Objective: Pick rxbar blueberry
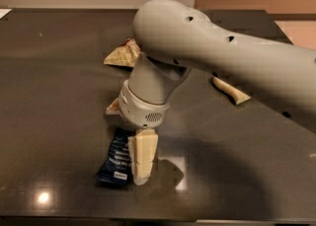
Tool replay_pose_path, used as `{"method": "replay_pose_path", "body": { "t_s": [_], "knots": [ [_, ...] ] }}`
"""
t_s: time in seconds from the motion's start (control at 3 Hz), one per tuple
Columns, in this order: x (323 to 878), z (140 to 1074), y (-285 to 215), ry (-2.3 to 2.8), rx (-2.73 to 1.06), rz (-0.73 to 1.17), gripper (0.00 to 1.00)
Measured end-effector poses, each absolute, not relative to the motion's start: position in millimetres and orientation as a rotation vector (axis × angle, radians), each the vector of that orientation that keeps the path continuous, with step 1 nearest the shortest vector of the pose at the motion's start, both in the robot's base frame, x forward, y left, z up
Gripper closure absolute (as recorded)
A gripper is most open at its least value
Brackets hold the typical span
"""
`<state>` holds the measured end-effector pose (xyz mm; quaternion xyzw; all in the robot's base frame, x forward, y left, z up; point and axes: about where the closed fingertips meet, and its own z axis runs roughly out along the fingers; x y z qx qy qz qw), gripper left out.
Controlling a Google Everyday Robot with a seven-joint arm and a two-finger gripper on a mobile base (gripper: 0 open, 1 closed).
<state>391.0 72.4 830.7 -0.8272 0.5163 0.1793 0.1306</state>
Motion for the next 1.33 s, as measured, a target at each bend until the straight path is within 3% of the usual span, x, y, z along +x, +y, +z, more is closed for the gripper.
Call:
{"method": "replay_pose_path", "body": {
  "t_s": [0.33, 1.33],
  "knots": [
    [394.2, 822.3, 70.8, 1.501, -2.418, 0.498, 0.16],
    [399.8, 830.8, 60.0, 1.504, -2.4, 0.479, 0.87]
  ]
}}
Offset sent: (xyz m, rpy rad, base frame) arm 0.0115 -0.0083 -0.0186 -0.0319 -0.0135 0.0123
